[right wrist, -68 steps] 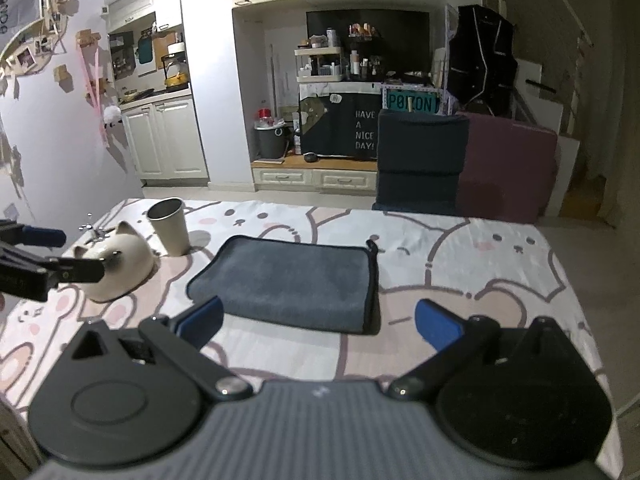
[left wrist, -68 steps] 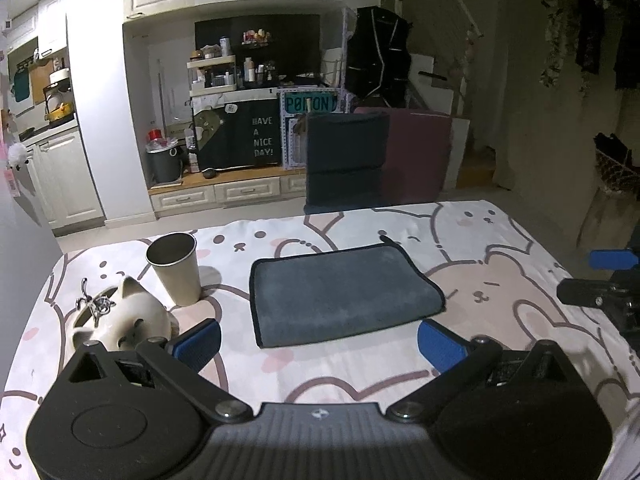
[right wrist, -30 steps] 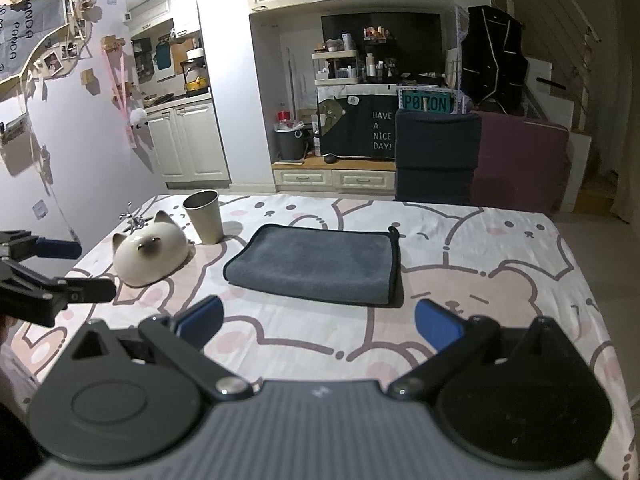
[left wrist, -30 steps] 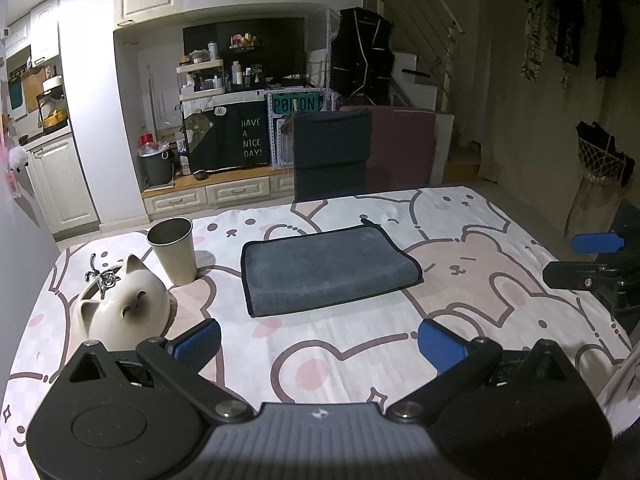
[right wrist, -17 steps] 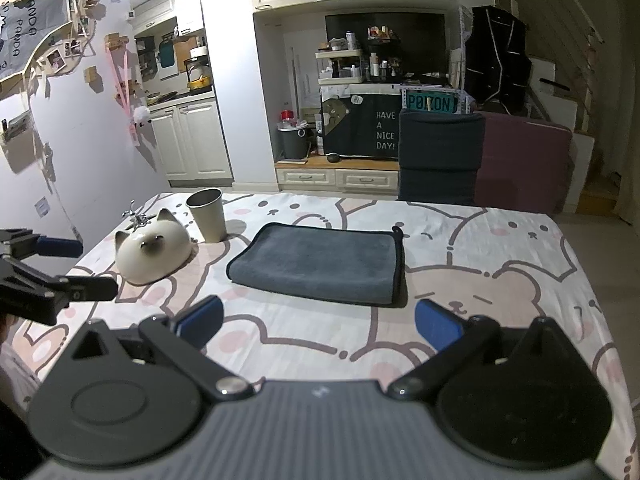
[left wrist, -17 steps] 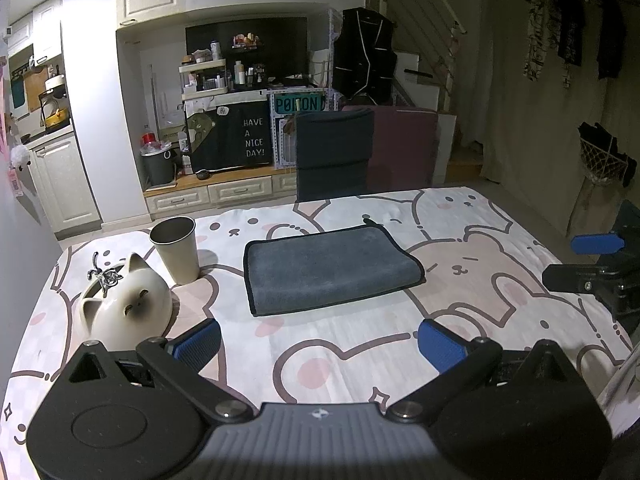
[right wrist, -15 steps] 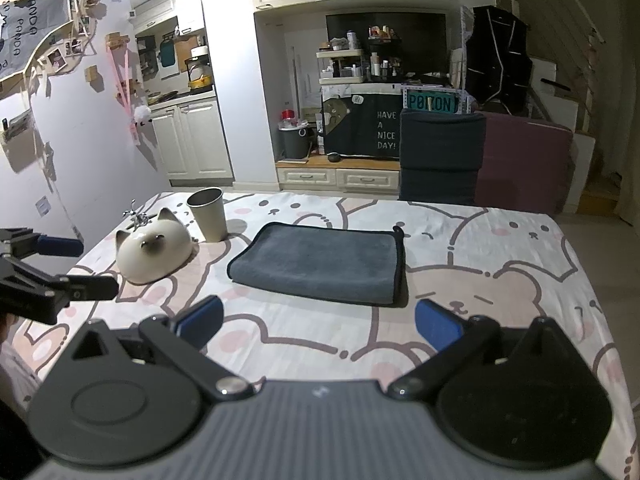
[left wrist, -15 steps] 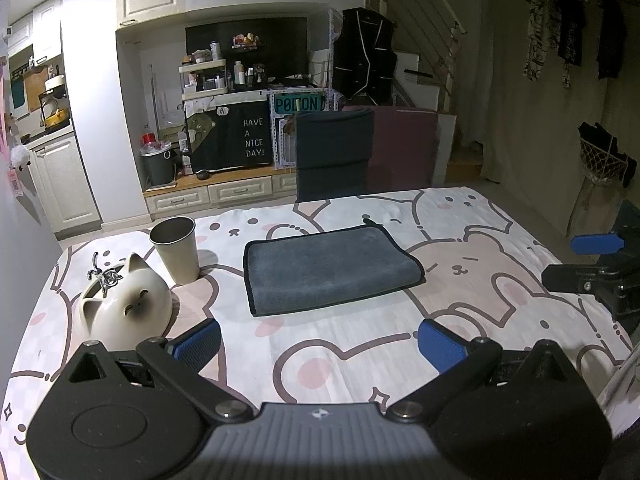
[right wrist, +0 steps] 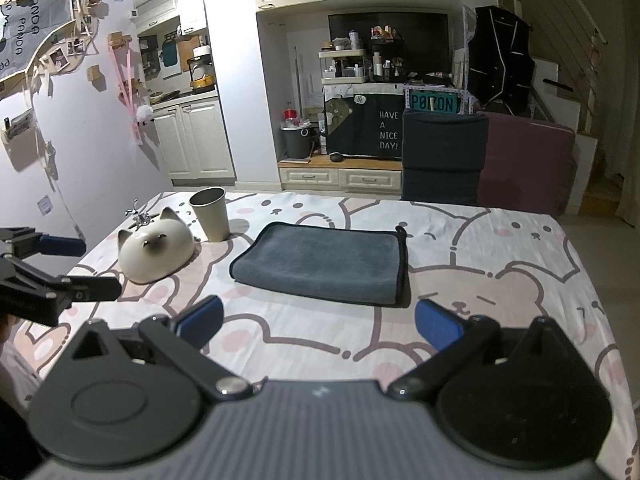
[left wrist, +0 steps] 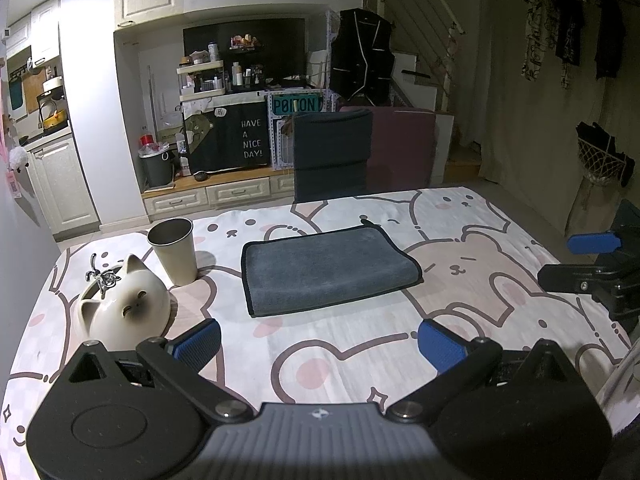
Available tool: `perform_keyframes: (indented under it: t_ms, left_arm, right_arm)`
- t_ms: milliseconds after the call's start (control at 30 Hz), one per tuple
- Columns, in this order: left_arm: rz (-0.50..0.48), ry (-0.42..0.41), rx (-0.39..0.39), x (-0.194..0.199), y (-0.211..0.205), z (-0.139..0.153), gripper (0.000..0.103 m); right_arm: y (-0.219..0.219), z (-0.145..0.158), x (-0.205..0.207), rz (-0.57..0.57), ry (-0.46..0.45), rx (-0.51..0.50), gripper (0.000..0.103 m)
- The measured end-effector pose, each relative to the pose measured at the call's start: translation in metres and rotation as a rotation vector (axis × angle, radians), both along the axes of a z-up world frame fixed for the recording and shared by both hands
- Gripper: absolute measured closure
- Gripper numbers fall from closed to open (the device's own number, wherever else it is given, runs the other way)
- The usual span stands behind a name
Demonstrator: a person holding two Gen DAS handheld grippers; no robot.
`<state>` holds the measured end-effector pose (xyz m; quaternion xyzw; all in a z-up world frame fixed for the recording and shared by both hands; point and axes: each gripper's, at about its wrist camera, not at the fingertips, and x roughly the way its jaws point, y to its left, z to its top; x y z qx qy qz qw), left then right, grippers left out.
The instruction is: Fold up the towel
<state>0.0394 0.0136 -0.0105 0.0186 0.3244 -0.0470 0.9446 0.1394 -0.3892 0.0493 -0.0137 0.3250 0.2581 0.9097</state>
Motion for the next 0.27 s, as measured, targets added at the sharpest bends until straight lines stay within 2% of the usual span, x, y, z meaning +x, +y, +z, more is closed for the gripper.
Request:
perform_keyframes:
  t_ms: [267]
  left_arm:
    - [0.009,0.007,-0.004,0.0002,0.0004,0.0006,0.0]
  right_arm:
    - [0.0012,-0.0001,0.0003,-0.001,0.0,0.001,0.0]
